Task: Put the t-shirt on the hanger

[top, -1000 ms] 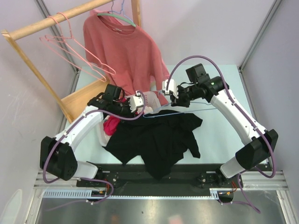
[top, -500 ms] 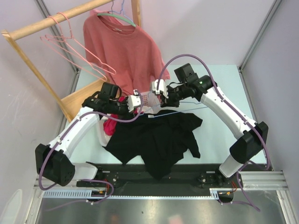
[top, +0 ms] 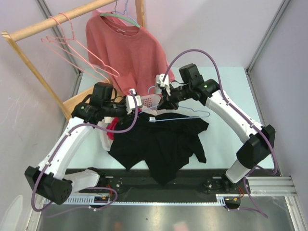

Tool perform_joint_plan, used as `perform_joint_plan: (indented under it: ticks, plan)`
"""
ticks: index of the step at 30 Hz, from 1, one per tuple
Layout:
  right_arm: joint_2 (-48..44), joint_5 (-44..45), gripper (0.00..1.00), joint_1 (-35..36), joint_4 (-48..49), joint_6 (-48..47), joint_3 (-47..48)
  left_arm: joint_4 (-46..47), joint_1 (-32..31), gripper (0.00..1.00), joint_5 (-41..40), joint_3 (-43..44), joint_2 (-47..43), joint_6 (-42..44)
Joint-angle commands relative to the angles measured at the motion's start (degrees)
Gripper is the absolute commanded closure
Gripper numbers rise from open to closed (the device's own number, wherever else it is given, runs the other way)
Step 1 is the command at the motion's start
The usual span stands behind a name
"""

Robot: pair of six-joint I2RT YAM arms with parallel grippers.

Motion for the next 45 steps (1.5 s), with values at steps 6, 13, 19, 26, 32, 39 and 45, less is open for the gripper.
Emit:
perform_joint_plan:
  ticks: [6,13,19,26,32,39,45]
  plan:
    - [-2.0,-6.1,1.00,2.2,9.7,6.6,-5.0,-7.3,3.5,0.50,-0.4,-0.6,-6.7,5.8]
    - [-2.5,-5.7,1.00,2.3,8.7,4.8,-5.0,-9.5,6.8,0.48,-3.9,-5.2,-5.9,14.1]
    - [-3.8,-5.1,1.00,2.3,6.8,2.6,-5.5,-9.1,6.9,0.53,-2.3,-7.5,-1.6,16.8]
    - [-3.4,-4.5,1.00,3.1,7.6,2.0,-6.9,-4.5,4.7,0.78,6.3,-6.7,-0.7,11.4]
    - [-1.8,-4.8,1.00,4.6,10.5,3.7,-7.1,3.1,0.4,0.83,7.3,-7.4,-1.3,4.5]
    - [0.5,-5.2,1.00,6.0,13.5,5.8,-5.6,10.6,-1.1,0.85,9.0,-8.7,-0.7,-2.8]
    - [2.3,-5.0,1.00,8.8,16.5,6.6,-5.5,14.2,-1.7,0.85,10.8,-8.2,-0.2,-7.2]
